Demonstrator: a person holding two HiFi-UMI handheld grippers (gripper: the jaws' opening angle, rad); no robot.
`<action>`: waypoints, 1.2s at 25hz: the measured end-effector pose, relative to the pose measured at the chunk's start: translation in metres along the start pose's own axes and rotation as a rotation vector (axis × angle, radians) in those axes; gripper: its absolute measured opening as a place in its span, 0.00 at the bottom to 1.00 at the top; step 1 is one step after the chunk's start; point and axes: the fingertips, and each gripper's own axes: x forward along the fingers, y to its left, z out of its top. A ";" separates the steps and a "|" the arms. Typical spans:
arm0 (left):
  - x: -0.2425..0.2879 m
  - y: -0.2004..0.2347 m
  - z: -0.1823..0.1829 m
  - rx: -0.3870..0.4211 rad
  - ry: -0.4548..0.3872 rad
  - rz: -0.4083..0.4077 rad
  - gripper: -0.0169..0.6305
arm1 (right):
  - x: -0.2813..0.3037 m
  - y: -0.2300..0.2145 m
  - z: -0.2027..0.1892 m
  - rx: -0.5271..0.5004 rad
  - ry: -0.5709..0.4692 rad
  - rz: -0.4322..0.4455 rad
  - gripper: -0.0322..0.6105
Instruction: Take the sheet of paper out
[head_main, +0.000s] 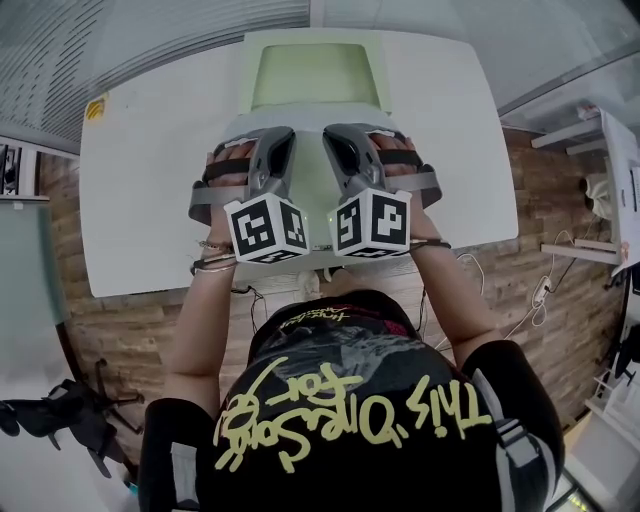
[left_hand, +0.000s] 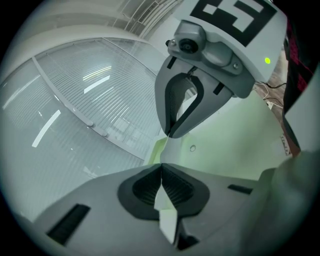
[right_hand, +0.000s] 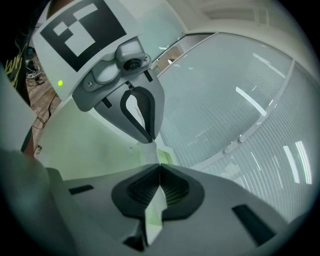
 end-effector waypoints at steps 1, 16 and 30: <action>-0.002 0.001 0.001 0.001 -0.003 0.004 0.04 | -0.002 -0.002 0.002 -0.001 -0.002 -0.006 0.06; -0.039 0.031 0.011 0.032 -0.056 0.109 0.04 | -0.030 -0.026 0.037 -0.040 -0.048 -0.097 0.06; -0.085 0.064 0.022 0.048 -0.090 0.223 0.04 | -0.065 -0.041 0.076 -0.053 -0.121 -0.169 0.06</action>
